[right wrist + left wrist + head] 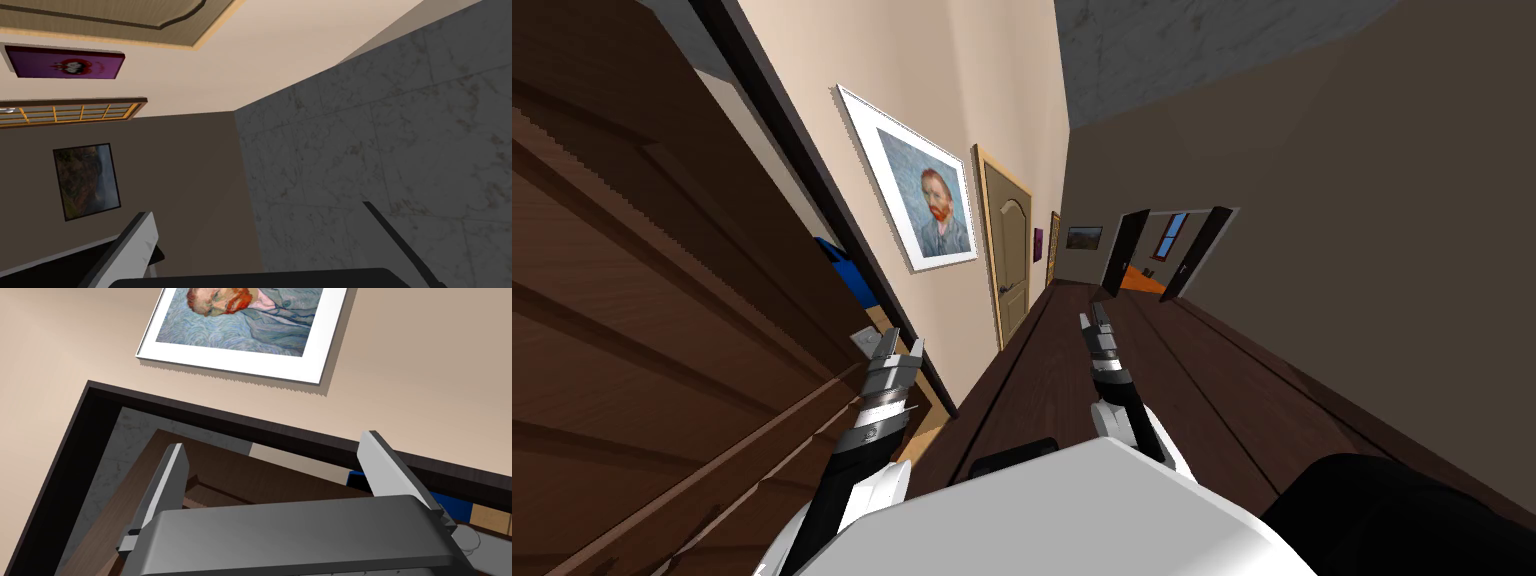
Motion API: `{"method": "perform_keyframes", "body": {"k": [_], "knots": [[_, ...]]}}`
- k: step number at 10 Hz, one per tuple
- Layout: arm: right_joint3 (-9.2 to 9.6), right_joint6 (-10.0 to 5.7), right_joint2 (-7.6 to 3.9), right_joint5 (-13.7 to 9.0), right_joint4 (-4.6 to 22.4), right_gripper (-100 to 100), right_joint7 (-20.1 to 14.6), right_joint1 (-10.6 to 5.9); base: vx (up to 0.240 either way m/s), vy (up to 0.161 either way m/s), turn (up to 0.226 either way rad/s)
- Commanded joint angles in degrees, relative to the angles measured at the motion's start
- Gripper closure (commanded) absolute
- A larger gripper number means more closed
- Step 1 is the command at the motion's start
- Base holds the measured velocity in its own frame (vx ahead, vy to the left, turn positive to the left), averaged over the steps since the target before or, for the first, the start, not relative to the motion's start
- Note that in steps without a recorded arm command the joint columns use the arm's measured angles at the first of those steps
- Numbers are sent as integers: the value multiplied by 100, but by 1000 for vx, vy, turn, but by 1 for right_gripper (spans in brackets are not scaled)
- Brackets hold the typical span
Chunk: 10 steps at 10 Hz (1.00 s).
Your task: Pull the door open
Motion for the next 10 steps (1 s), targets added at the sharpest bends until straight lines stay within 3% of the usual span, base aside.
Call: {"method": "perform_keyframes", "body": {"k": [1, 10], "knots": [[2, -24, -46, -15, 188, -100, -20, -89, 50, -33, 106], [12, -149, -240, -92, 1157, -100, -123, -546, 92, -63, 129]]}}
